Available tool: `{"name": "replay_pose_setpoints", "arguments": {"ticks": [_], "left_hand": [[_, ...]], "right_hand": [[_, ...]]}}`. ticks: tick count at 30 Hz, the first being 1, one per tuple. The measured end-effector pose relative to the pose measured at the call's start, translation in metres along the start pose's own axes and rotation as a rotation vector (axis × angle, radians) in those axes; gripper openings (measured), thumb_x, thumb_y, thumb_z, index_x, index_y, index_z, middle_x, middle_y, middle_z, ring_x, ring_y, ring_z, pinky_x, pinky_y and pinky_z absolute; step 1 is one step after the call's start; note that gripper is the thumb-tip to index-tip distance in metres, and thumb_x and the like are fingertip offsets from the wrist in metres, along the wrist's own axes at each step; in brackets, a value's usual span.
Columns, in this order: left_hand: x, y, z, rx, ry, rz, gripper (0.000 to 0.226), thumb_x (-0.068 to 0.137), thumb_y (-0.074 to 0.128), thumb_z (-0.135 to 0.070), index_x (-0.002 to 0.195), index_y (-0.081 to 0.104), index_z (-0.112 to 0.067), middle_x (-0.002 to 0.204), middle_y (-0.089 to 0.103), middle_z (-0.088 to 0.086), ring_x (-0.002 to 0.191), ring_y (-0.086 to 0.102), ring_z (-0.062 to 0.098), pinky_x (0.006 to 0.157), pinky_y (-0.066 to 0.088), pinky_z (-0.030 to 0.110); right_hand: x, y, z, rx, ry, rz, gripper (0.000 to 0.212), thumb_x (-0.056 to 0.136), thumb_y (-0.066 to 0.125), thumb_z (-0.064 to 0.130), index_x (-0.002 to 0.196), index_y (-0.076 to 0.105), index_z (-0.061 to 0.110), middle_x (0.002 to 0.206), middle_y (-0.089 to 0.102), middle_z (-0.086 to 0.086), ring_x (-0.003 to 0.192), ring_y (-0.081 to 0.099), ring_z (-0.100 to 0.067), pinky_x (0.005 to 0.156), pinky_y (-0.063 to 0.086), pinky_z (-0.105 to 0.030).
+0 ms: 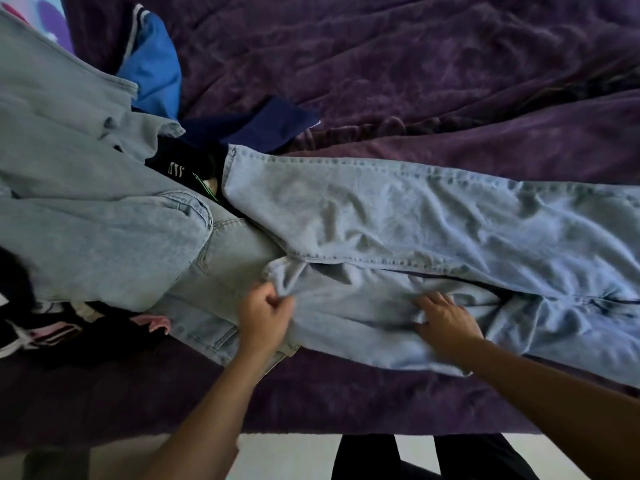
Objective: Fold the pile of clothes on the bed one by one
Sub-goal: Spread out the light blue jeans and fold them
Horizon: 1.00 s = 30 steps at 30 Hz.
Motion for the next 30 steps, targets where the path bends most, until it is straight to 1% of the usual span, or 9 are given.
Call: {"name": "replay_pose_setpoints", "arguments": {"ticks": [3,5,8,10,14,19,24,28,30], "left_hand": [[-0.013,-0.06,0.013,-0.162,-0.147,-0.289,0.025,0.065,0.056,-0.019,0.051,0.038,-0.01,0.05,0.036,0.003,0.051,0.031,0.014,0.046,0.026,0.028],[-0.026,-0.086,0.024,-0.091,-0.227,-0.406,0.022,0.069,0.06,-0.015,0.056,0.044,-0.007,0.055,0.045,0.009,0.056,0.042,0.021,0.054,0.038,0.034],[-0.048,-0.102,0.047,0.055,-0.42,-0.492,0.011,0.074,0.066,-0.003,0.079,0.057,-0.005,0.089,0.063,0.023,0.083,0.06,0.04,0.076,0.048,0.045],[-0.054,-0.099,0.051,0.141,-0.462,-0.486,0.023,0.074,0.068,-0.003,0.096,0.061,-0.003,0.107,0.06,0.027,0.095,0.059,0.045,0.078,0.049,0.05],[-0.055,-0.036,0.001,0.245,-0.209,-0.288,0.029,0.076,0.067,-0.001,0.105,0.061,-0.001,0.107,0.06,0.022,0.098,0.058,0.04,0.078,0.046,0.046],[-0.099,0.115,-0.094,0.283,0.084,0.117,0.018,0.079,0.067,-0.007,0.096,0.063,-0.008,0.096,0.065,0.008,0.088,0.062,0.029,0.075,0.049,0.037],[-0.177,0.258,-0.151,0.471,0.302,0.408,0.007,0.085,0.059,-0.019,0.092,0.061,-0.017,0.088,0.067,0.0,0.083,0.062,0.022,0.067,0.042,0.029],[-0.231,0.348,-0.165,0.542,0.354,0.537,0.014,0.086,0.06,-0.022,0.099,0.064,-0.02,0.098,0.066,-0.003,0.09,0.062,0.018,0.075,0.048,0.031],[-0.248,0.383,-0.167,0.595,0.343,0.584,0.02,0.087,0.06,-0.024,0.106,0.063,-0.021,0.105,0.064,-0.003,0.096,0.061,0.018,0.08,0.048,0.031]], "right_hand": [[-0.007,-0.025,-0.003,0.058,0.01,-0.079,0.05,0.088,0.058,0.038,0.135,0.049,0.023,0.133,0.051,-0.003,0.125,0.046,-0.025,0.095,0.043,-0.037],[-0.014,-0.04,-0.006,0.054,0.014,-0.136,0.049,0.088,0.058,0.037,0.133,0.048,0.021,0.131,0.051,-0.005,0.123,0.046,-0.027,0.092,0.043,-0.038],[-0.03,-0.05,-0.016,0.063,0.027,-0.173,0.047,0.088,0.057,0.035,0.132,0.05,0.021,0.131,0.052,-0.005,0.122,0.045,-0.027,0.092,0.043,-0.037],[-0.044,-0.047,-0.032,0.06,0.052,-0.151,0.046,0.089,0.056,0.035,0.133,0.05,0.023,0.132,0.051,-0.004,0.123,0.044,-0.025,0.092,0.043,-0.036],[-0.078,-0.037,-0.097,0.061,0.13,-0.103,0.047,0.089,0.057,0.036,0.134,0.048,0.025,0.135,0.048,-0.002,0.128,0.042,-0.023,0.096,0.042,-0.035],[-0.127,-0.026,-0.219,0.097,0.324,-0.088,0.052,0.086,0.059,0.03,0.135,0.047,0.024,0.135,0.049,-0.006,0.125,0.045,-0.027,0.094,0.043,-0.037],[-0.16,-0.028,-0.347,0.104,0.521,-0.231,0.062,0.077,0.068,0.027,0.134,0.044,0.017,0.137,0.042,-0.012,0.125,0.039,-0.033,0.098,0.042,-0.046],[-0.166,-0.012,-0.441,0.403,0.783,-0.264,0.096,0.069,0.078,0.049,0.143,0.027,0.013,0.148,0.03,-0.016,0.136,0.029,-0.034,0.105,0.032,-0.051],[-0.161,0.0,-0.47,0.67,0.901,-0.204,0.094,0.067,0.083,0.042,0.138,0.035,0.003,0.136,0.046,-0.022,0.125,0.047,-0.037,0.1,0.042,-0.046]]}}
Point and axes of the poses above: each hand's wrist, its own x-axis towards the middle knuckle, its own y-axis out of the palm, z = x × y, the point moved 6 cm from there along x, towards the middle knuckle
